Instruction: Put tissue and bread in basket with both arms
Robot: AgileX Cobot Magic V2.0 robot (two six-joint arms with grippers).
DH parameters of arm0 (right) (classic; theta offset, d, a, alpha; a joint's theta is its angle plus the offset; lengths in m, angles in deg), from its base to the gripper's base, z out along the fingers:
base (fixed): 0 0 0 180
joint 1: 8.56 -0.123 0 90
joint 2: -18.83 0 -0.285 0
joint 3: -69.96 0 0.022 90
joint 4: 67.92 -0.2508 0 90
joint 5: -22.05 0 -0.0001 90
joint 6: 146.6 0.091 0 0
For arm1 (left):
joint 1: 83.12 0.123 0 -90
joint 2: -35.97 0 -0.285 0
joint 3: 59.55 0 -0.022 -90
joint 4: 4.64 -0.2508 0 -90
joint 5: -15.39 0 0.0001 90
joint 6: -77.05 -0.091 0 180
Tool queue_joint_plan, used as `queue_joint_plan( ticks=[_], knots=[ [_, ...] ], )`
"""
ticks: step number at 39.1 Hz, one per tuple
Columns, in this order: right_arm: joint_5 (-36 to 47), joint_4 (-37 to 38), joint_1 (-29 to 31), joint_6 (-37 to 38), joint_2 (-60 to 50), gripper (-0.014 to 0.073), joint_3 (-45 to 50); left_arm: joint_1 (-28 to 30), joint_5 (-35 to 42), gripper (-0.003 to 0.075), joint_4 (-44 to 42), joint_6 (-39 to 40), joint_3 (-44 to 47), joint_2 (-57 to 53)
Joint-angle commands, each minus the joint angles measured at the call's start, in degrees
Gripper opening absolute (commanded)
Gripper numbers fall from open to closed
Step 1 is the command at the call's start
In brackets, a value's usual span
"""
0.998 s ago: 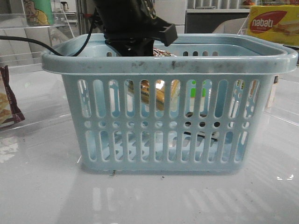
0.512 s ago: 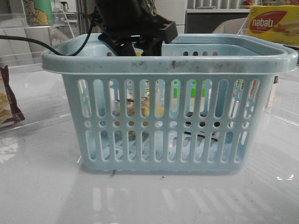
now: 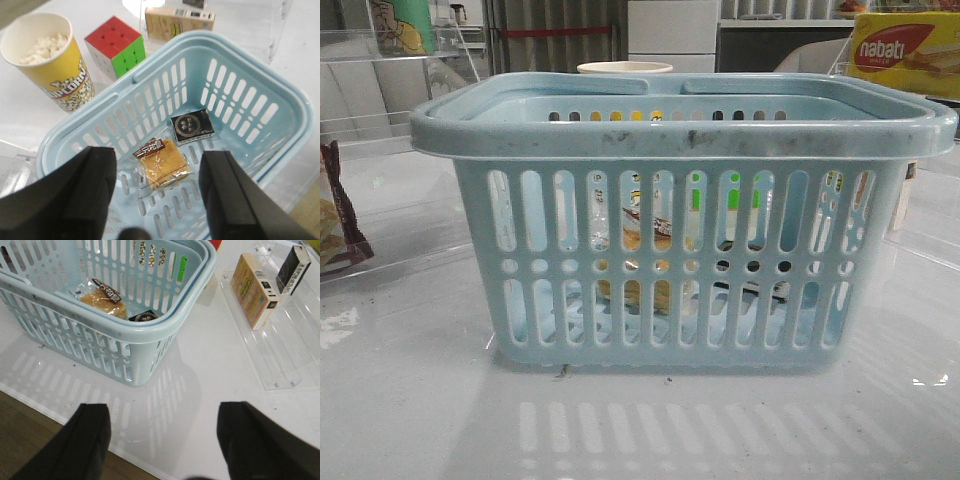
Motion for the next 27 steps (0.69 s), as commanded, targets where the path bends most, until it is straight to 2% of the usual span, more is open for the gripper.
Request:
queue_joint_plan(
  ticks=[1,17,27],
  knots=[
    [4.2,0.3,-0.3,-0.2,0.4,0.055,-1.4,-0.4,3.5,0.0435,1.2,-0.1,3.1,-8.3],
    [4.2,0.3,-0.3,-0.2,0.4,0.055,-1.4,-0.4,6.8,0.0435,1.4,0.0,29.9,-34.5],
    [4.1,0.3,-0.3,-0.2,0.4,0.055,-1.4,-0.4,6.9,0.0435,1.4,0.1,41.9,-46.0]
  ],
)
